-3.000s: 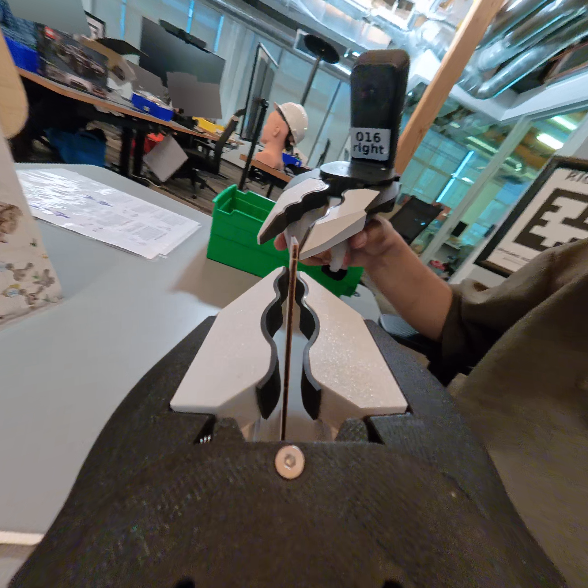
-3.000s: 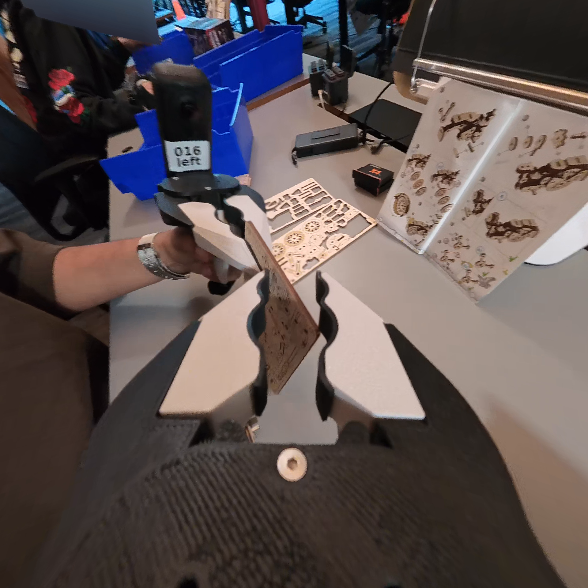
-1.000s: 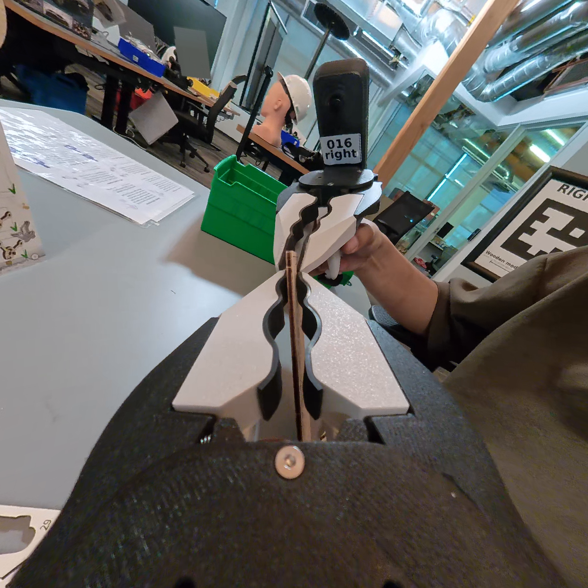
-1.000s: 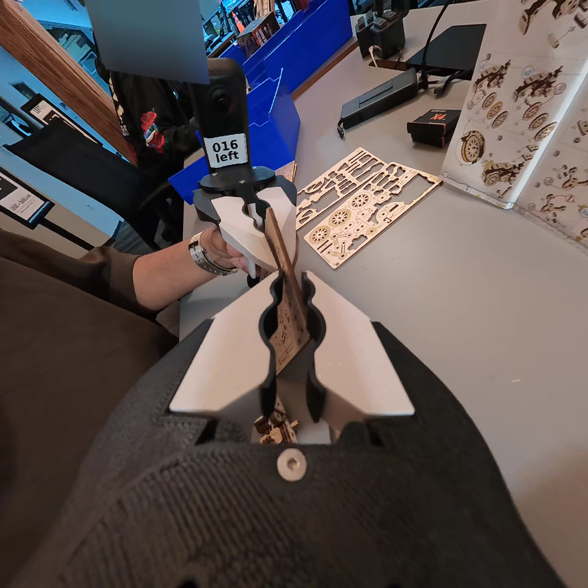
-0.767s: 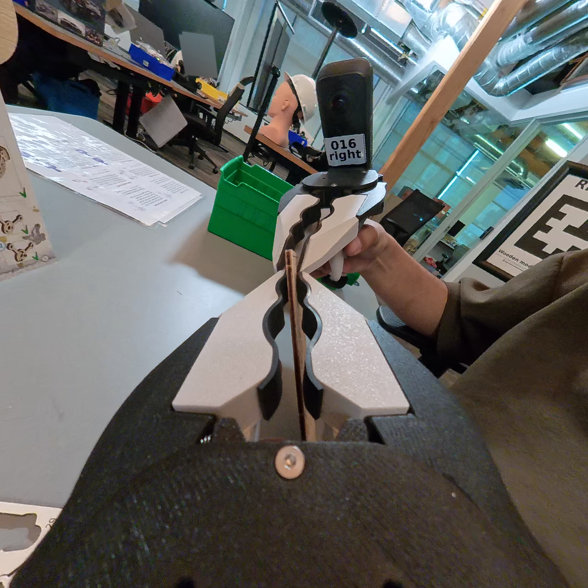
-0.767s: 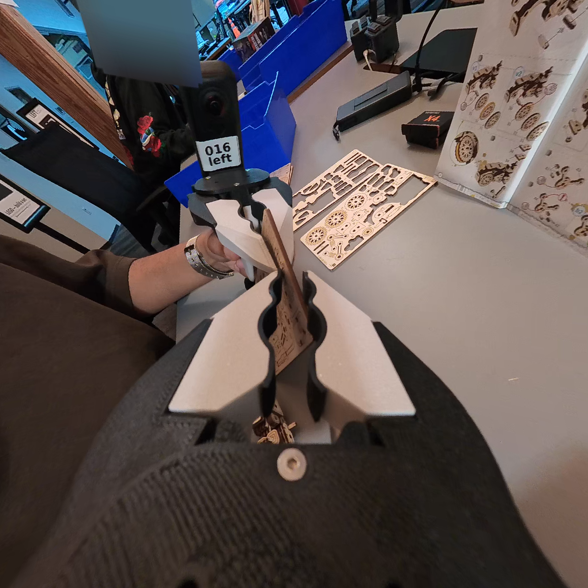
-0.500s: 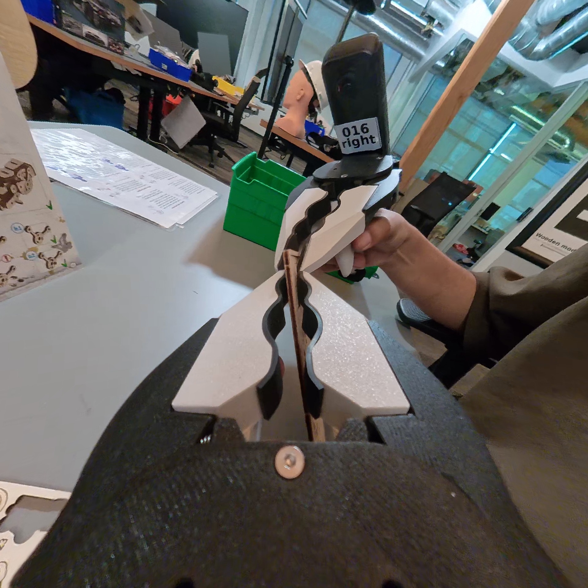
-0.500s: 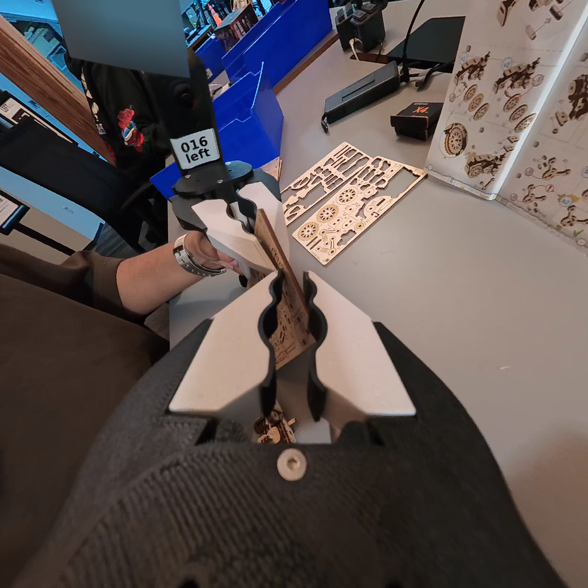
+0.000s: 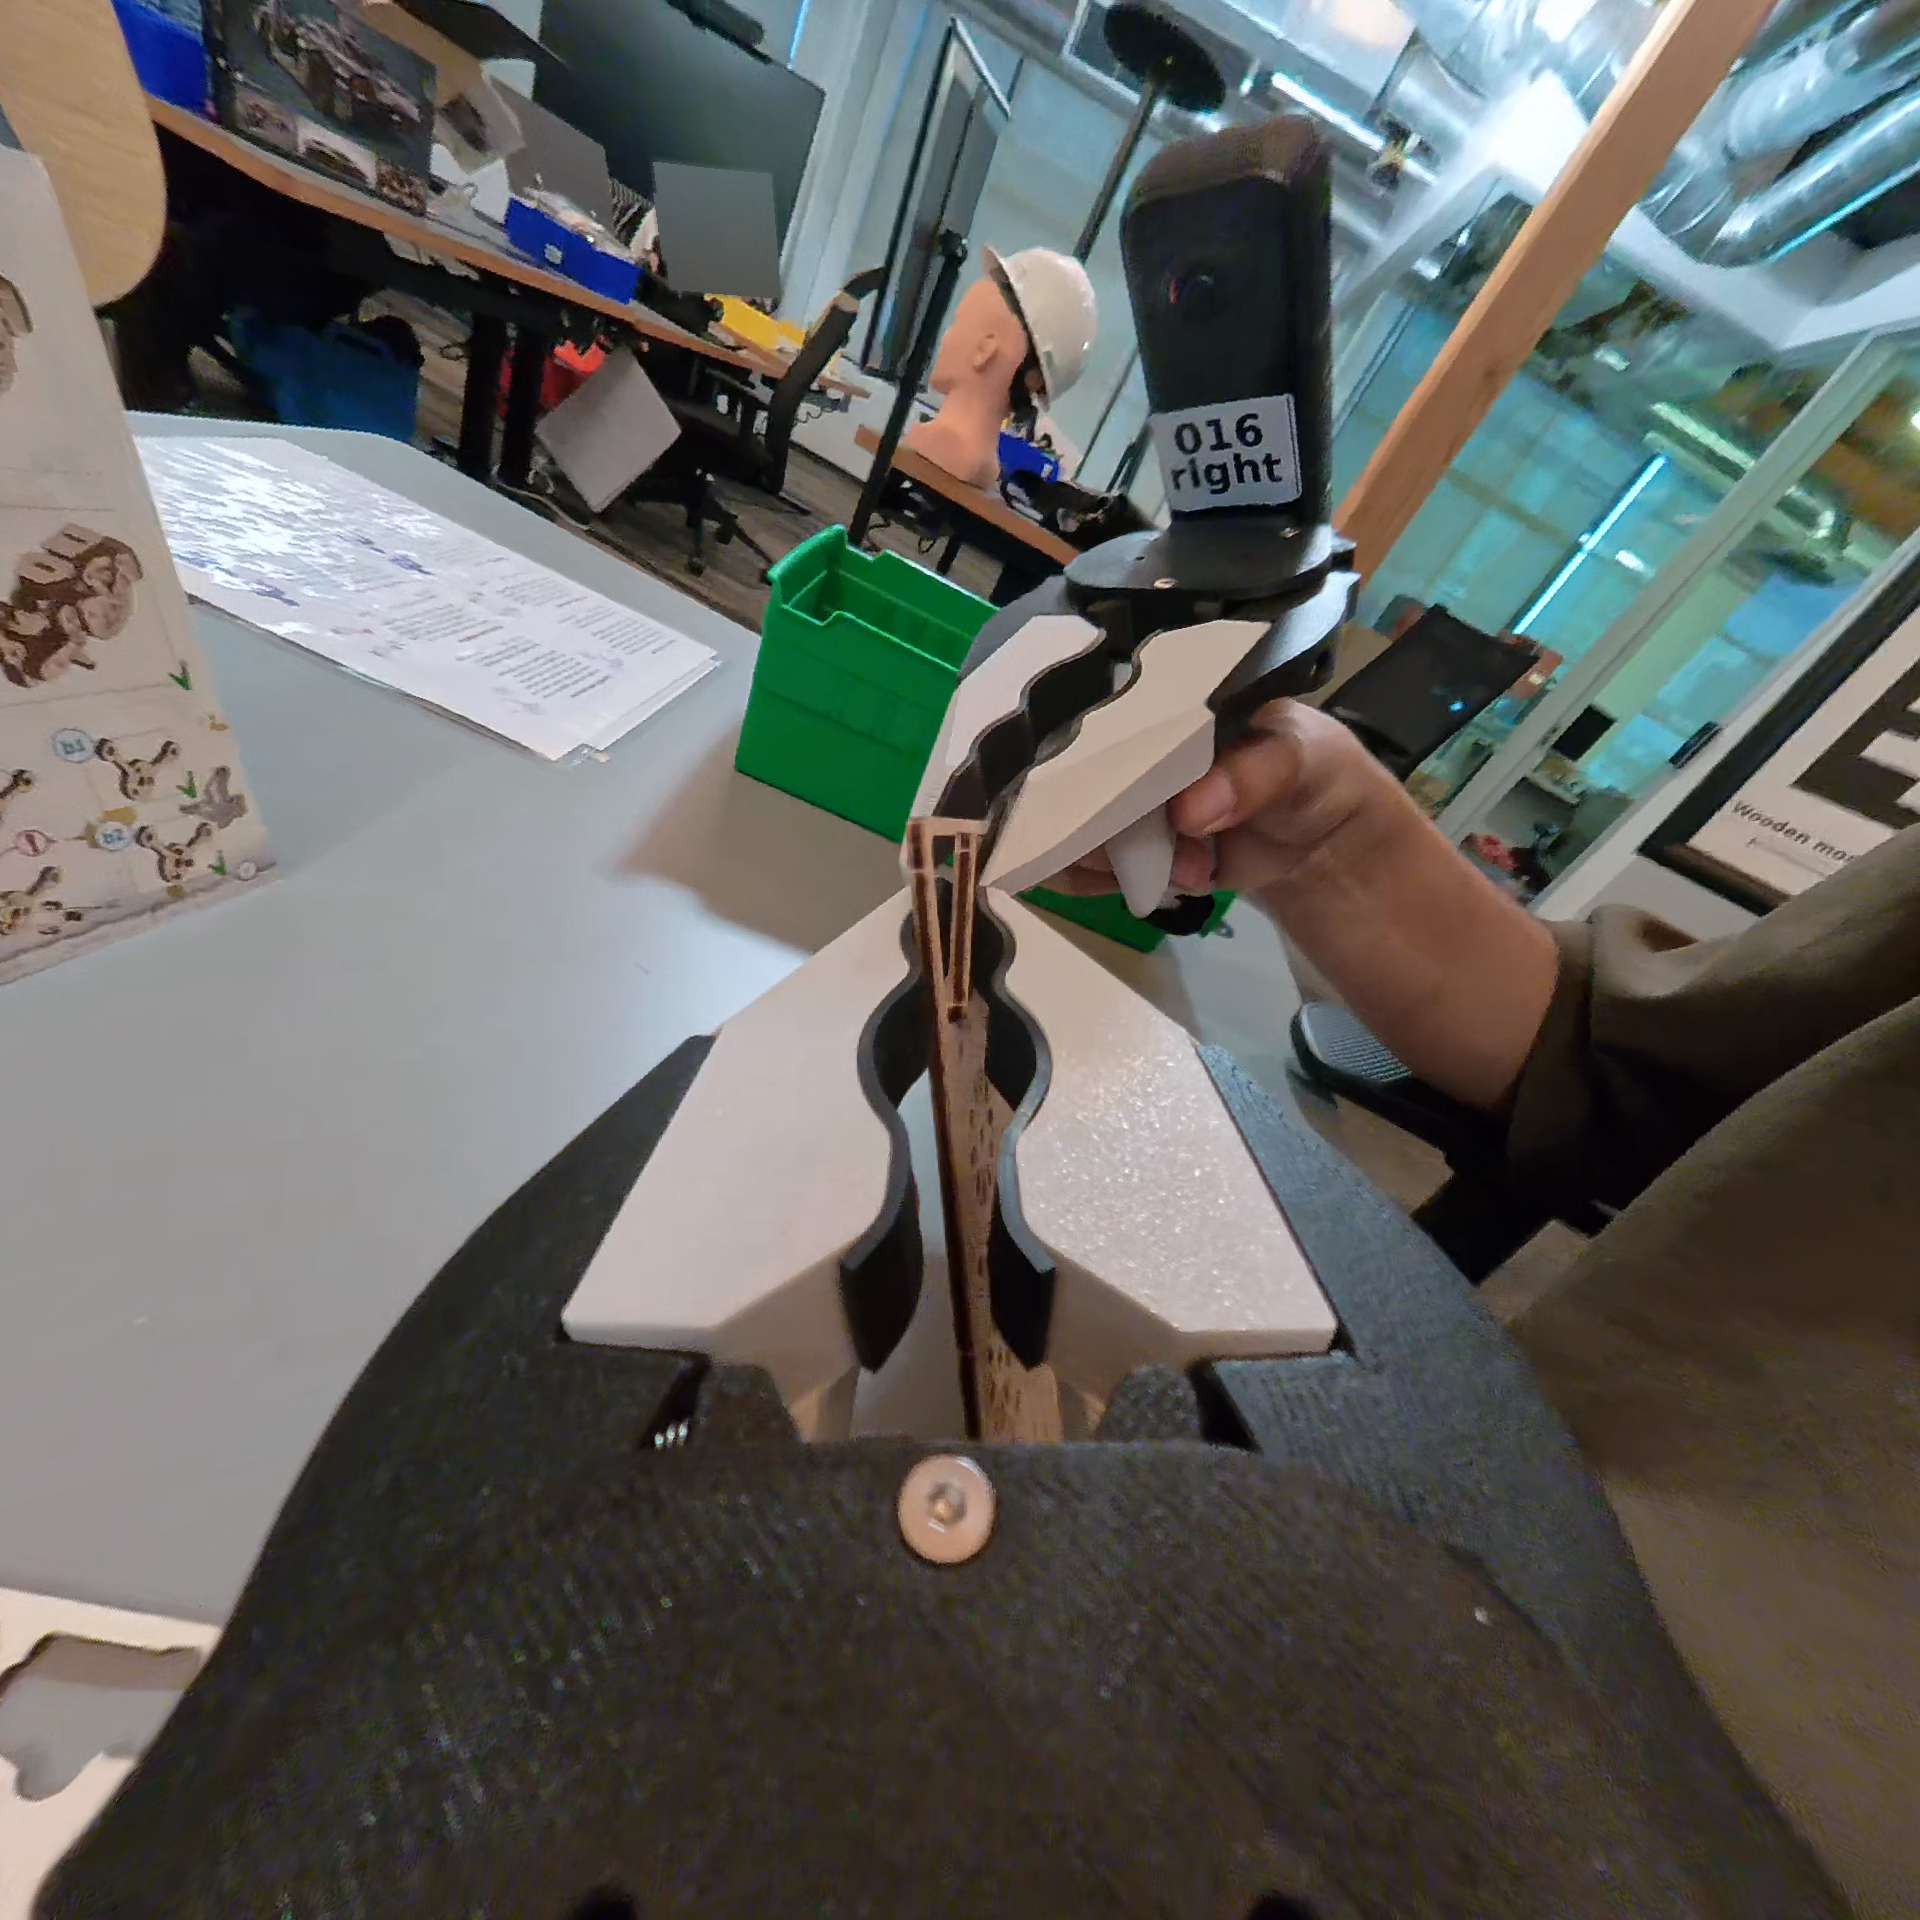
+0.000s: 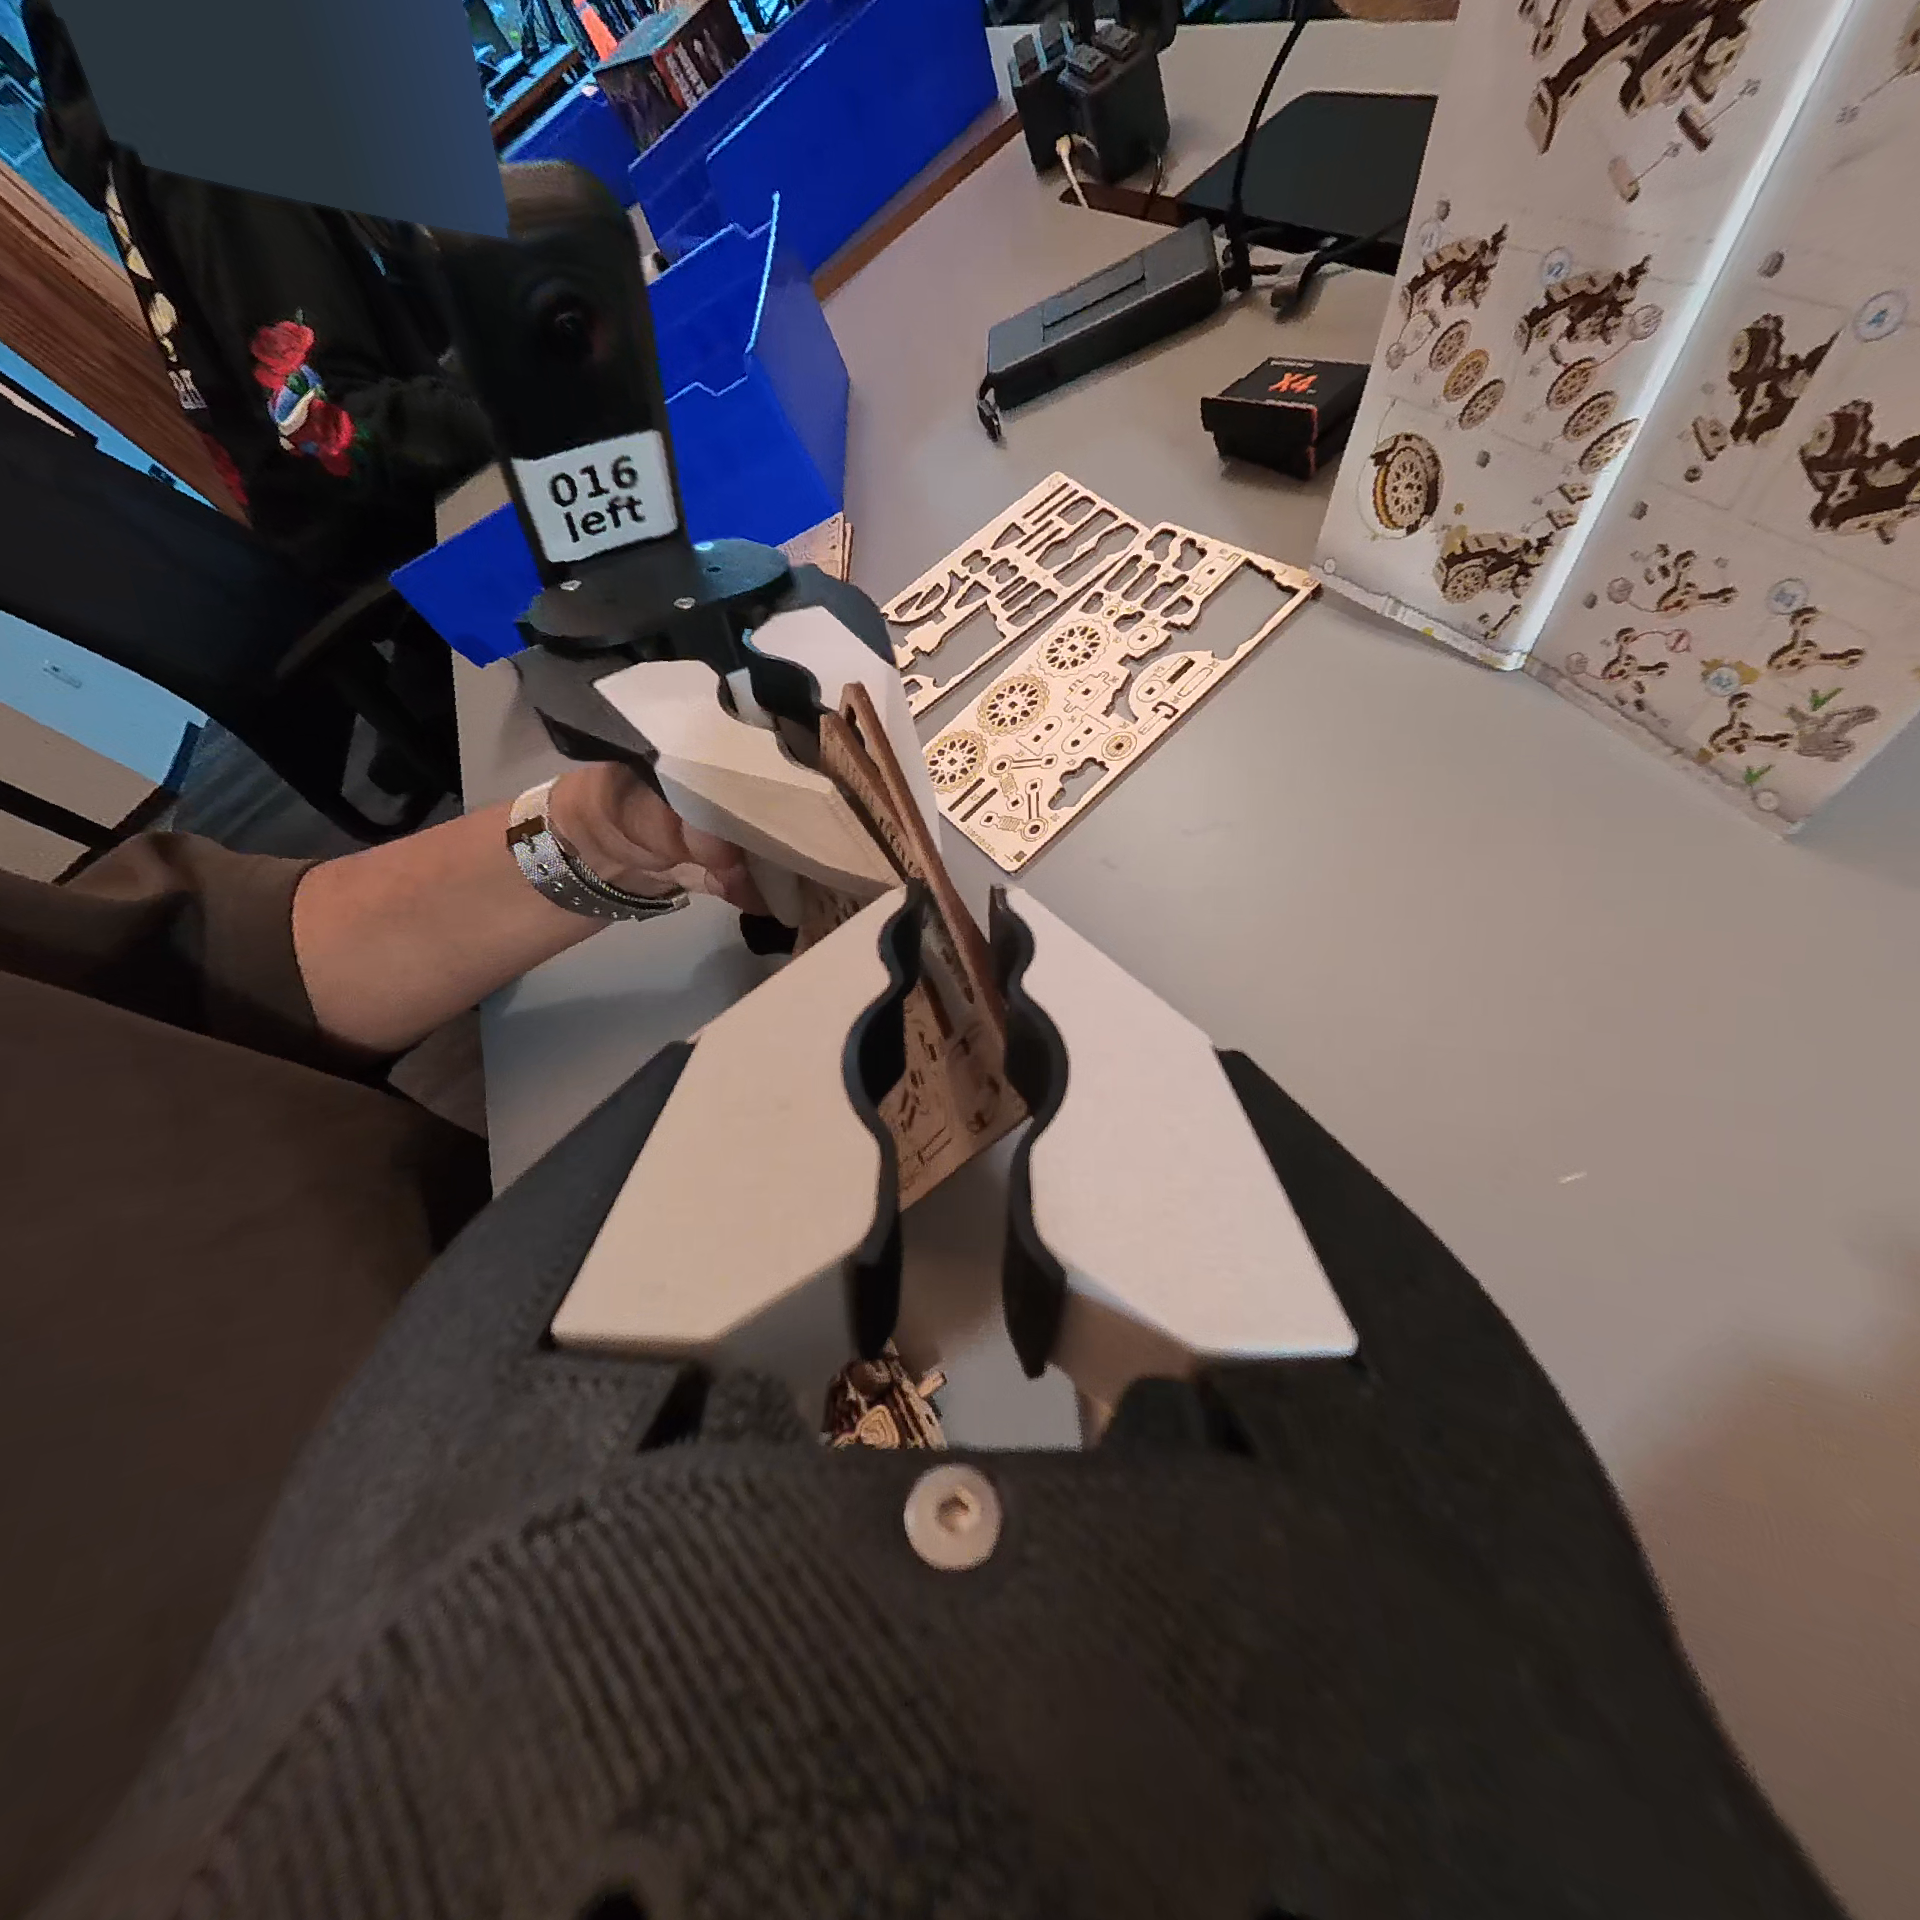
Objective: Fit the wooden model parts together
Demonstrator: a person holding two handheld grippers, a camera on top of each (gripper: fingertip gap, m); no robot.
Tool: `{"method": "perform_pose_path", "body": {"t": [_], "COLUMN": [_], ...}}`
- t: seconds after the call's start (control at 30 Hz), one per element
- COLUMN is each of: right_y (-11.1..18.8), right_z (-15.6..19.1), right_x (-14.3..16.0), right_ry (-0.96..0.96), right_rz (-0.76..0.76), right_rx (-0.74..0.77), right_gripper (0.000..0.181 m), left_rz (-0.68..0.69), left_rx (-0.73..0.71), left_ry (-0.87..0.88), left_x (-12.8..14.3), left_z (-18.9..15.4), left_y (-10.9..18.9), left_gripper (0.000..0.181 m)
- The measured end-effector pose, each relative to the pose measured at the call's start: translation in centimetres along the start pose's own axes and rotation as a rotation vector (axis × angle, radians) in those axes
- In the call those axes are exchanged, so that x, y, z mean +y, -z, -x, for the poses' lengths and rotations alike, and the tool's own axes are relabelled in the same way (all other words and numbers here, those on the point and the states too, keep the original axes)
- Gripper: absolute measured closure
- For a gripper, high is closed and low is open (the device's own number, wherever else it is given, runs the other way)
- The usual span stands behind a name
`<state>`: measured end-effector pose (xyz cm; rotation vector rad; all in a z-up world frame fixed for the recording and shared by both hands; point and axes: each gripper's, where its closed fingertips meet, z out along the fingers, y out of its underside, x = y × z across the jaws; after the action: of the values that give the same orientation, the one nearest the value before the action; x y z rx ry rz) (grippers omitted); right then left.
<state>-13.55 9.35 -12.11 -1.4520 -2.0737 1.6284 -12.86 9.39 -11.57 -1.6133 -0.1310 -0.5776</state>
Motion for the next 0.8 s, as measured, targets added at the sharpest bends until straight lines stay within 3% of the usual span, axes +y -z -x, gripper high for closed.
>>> {"method": "perform_pose_path", "body": {"t": [0.2, 0.47, 0.8], "right_y": [0.1, 0.2, 0.4], "right_z": [0.1, -1.4, -2.4], "right_x": [-0.2, 0.2, 0.3], "right_ry": [-0.069, -0.179, -0.310], "right_rz": [-0.037, -0.074, -0.131], "right_rx": [-0.072, -0.127, -0.223], "right_gripper": [0.174, 0.180, 0.181], "left_rz": [-0.033, -0.089, -0.085], "left_rx": [0.041, -0.041, -0.092], "left_ry": [0.078, 0.139, -0.004], "left_x": [0.1, -0.4, -0.5], "left_z": [0.1, 2.7, 2.5], "left_y": [0.1, 1.4, 1.5], "left_gripper": [0.181, 0.145, 0.156]}}
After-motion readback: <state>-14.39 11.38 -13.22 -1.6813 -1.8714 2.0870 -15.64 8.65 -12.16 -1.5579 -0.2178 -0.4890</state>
